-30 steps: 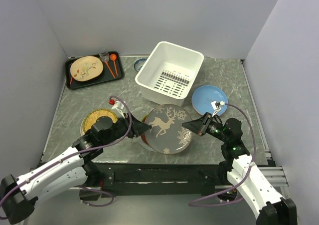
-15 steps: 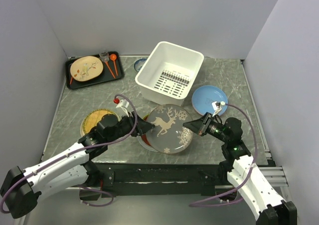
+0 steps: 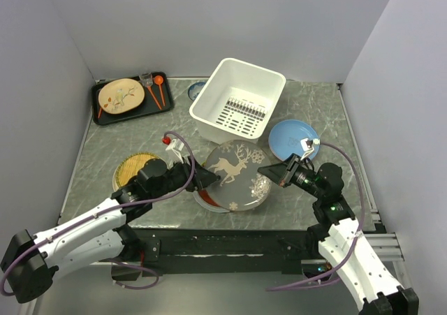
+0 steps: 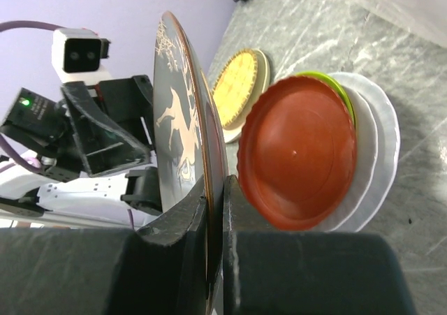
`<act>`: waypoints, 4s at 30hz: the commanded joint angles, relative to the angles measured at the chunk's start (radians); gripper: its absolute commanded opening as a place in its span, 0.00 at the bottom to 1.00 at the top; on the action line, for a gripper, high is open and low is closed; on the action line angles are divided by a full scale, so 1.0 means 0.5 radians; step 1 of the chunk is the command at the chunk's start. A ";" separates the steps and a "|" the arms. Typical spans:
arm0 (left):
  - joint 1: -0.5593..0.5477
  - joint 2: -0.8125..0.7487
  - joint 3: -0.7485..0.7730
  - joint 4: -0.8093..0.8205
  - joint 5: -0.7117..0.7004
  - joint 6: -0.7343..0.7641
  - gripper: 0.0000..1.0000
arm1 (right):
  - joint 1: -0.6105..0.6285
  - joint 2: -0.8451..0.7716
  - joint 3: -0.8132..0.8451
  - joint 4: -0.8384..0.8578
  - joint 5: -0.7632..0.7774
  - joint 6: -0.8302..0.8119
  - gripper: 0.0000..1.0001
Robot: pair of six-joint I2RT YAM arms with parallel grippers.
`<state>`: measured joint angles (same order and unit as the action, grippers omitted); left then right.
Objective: Place the plates into the plastic bin on the countertop
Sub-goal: Pick up the plate at the center of the board, then place the plate in the plastic bin.
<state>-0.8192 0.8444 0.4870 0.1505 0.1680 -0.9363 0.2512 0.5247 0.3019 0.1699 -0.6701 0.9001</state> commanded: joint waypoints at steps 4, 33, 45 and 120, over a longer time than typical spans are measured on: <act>-0.009 0.005 0.023 0.159 0.056 0.004 0.36 | 0.010 -0.059 0.154 0.307 -0.013 0.178 0.00; -0.006 -0.112 0.186 0.095 0.029 -0.002 0.01 | 0.013 -0.111 0.169 -0.484 0.616 -0.153 1.00; -0.006 -0.005 0.339 -0.003 -0.026 0.053 0.01 | 0.010 -0.285 0.289 -0.739 0.739 -0.291 1.00; 0.841 1.443 1.836 -0.151 0.784 0.161 0.01 | -0.012 0.119 0.237 -0.484 0.696 -0.545 1.00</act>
<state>-0.4080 1.5597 1.3014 -0.0517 0.4934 -0.8284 0.2523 0.5686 0.4301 -0.1413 -0.3153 0.6479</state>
